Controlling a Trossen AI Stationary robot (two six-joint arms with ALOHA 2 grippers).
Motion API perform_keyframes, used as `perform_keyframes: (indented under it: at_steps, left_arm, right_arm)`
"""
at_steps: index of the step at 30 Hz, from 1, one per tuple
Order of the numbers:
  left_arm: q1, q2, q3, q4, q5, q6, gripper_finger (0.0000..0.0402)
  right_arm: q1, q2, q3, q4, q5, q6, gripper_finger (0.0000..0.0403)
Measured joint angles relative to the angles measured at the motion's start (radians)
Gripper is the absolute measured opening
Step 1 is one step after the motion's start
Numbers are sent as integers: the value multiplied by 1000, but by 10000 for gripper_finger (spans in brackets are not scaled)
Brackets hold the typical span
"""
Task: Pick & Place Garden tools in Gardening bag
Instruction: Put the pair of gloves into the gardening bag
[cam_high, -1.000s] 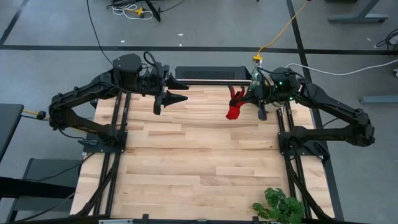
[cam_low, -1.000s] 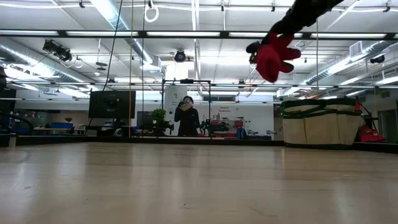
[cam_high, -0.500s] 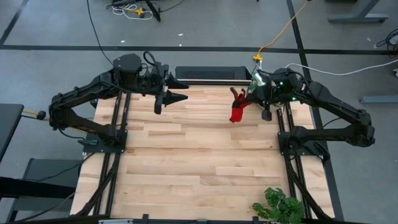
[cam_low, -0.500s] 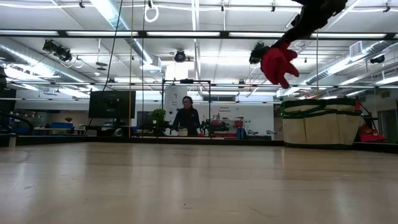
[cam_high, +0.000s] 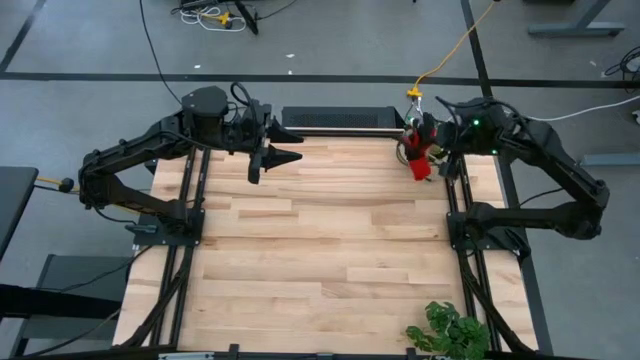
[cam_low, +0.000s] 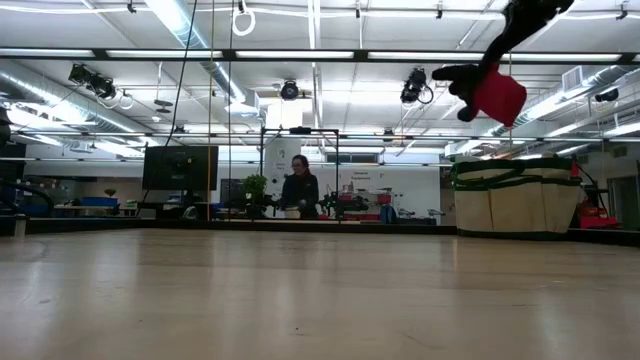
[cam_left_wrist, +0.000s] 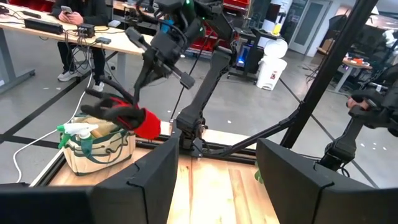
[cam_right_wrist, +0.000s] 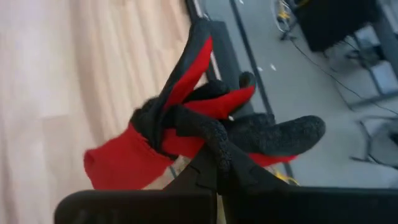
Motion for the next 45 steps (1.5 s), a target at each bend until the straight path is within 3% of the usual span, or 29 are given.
perform_keyframes:
  at_steps: [19,35,45]
  left_arm:
    - [0,0,0,0,0,-24,222]
    - [0,0,0,0,0,-24,222]
    - [0,0,0,0,0,-24,222]
  right_arm:
    - [-37,0,35,-86,453,20,3]
    - [-37,1,6,-8,584,12,3]
    - [-37,5,3,-8,606,18,3]
